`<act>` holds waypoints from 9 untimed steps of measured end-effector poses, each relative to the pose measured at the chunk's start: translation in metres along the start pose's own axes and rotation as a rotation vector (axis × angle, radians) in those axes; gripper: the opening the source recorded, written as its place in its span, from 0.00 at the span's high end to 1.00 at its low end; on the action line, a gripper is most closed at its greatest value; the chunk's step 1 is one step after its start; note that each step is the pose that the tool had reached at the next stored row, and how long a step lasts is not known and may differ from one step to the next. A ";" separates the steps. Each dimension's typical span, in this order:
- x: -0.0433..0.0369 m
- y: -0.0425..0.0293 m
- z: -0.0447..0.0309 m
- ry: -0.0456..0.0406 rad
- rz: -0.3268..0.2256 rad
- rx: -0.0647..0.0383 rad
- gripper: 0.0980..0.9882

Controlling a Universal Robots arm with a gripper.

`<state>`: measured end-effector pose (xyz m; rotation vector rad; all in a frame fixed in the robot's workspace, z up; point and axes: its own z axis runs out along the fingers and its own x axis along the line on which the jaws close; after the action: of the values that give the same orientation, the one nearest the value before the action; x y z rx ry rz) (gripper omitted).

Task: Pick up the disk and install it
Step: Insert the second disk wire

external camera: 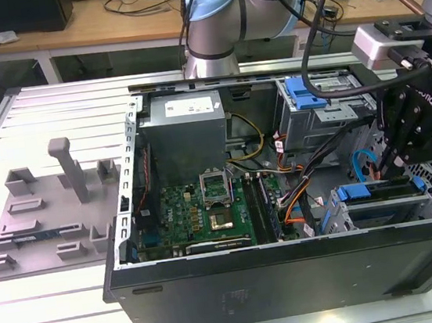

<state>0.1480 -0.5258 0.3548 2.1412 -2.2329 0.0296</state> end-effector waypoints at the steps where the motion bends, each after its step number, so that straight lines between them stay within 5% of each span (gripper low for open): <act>1: 0.0000 -0.0001 0.0003 -0.0001 0.000 0.000 0.93; 9: 0.0002 -0.0003 0.0036 -0.0001 0.000 0.000 0.93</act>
<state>0.1482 -0.5262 0.3511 2.1413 -2.2328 0.0295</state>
